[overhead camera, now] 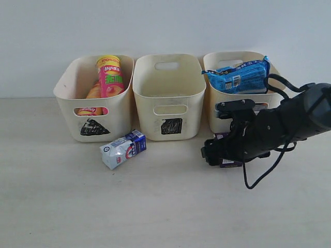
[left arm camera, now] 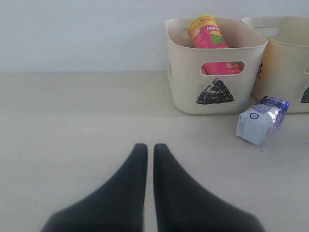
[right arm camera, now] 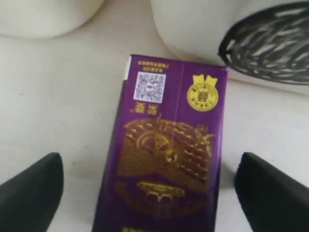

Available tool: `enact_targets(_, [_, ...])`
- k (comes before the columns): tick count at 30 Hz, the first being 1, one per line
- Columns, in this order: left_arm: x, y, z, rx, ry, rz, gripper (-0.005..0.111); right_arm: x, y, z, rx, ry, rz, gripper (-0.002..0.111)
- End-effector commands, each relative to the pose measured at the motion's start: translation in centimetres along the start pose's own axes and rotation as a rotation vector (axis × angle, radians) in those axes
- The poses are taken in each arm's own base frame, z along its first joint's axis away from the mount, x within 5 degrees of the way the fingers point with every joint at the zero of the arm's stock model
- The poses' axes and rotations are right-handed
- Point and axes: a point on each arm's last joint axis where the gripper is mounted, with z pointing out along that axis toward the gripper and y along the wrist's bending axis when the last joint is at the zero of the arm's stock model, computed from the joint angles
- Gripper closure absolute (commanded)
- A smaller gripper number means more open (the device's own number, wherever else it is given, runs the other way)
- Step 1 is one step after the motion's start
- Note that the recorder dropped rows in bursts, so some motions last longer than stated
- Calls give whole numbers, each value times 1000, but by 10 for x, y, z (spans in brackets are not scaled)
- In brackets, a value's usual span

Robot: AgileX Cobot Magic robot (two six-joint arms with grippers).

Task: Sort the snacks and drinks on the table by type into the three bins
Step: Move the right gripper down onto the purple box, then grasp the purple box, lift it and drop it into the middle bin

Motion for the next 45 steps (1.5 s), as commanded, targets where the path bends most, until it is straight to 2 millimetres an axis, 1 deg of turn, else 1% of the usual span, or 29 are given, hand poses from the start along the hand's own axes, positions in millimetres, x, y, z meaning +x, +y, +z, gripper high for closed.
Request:
enact_targets(1, [1, 0, 0, -2, -1, -7, 102, -1, -2, 1, 3, -4, 0, 41])
enact_targets(2, [1, 0, 0, -2, -1, -7, 102, -1, -2, 1, 3, -4, 0, 47])
enact_targets(5, [1, 0, 0, -2, -1, -7, 102, 2, -3, 1, 5, 26, -2, 82])
enact_targets(6, [1, 0, 0, -2, -1, -7, 102, 3, -3, 1, 7, 42, -22, 103])
enact_targets(7, [1, 0, 0, -2, -1, -7, 102, 5, -3, 1, 7, 56, -33, 107])
enact_targets(11, [1, 0, 0, -2, -1, -7, 102, 6, -3, -2, 6, 91, -81, 107])
enact_targets(14, [1, 0, 0, -2, -1, -7, 102, 3, -1, -13, 3, 103, -109, 107])
enact_targets(17, [1, 0, 0, -2, -1, -7, 102, -3, 3, -29, -7, 117, -164, 107])
enact_targets(20, [1, 0, 0, -2, -1, -7, 102, -5, 16, -45, -29, 126, -229, 107])
enact_targets(25, [1, 0, 0, -2, -1, -7, 102, -1, 37, -73, -68, 64, -309, 108])
enact_targets(27, [1, 0, 0, -2, -1, -7, 102, -3, 44, -86, -82, 29, -325, 108])
enact_targets(28, [1, 0, 0, -2, -1, -7, 102, -6, 48, -97, -91, 0, -334, 108])
enact_targets(29, [1, 0, 0, -2, -1, -7, 102, -8, 50, -104, -95, -17, -333, 108])
enact_targets(32, [1, 0, 0, -2, -1, -7, 102, -20, 53, -135, -114, -110, -304, 108])
enact_targets(34, [1, 0, 0, -2, -1, -7, 102, -30, 54, -151, -122, -164, -293, 108])
enact_targets(38, [1, 0, 0, -2, -1, -7, 102, -63, 60, -174, -137, -277, -278, 108])
enact_targets(41, [1, 0, 0, -2, -1, -7, 102, -89, 66, -178, -143, -318, -277, 108])
enact_targets(44, [1, 0, 0, -2, -1, -7, 102, -107, 71, -171, -145, -332, -277, 108])
enact_targets(45, [1, 0, 0, -2, -1, -7, 102, -113, 73, -164, -147, -320, -277, 108])
